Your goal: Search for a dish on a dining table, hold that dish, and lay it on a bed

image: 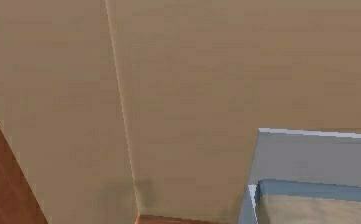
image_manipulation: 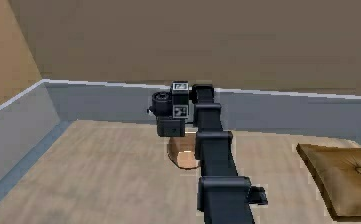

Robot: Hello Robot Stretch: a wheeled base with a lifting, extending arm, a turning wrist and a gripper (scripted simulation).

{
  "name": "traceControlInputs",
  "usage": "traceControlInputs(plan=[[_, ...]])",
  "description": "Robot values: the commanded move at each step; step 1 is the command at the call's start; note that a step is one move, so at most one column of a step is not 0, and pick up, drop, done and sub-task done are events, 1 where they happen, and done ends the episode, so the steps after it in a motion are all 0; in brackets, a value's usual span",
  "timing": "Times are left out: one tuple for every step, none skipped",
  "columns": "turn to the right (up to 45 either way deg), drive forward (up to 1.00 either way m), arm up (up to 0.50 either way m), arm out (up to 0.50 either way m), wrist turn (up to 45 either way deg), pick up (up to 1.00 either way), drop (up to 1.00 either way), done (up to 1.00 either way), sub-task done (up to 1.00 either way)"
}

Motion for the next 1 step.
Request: traceControlInputs(plan=[[0.0, 0.0, 0.0, 0.0, 0.0, 0.0, 0.0, 1.0, 0.0]])
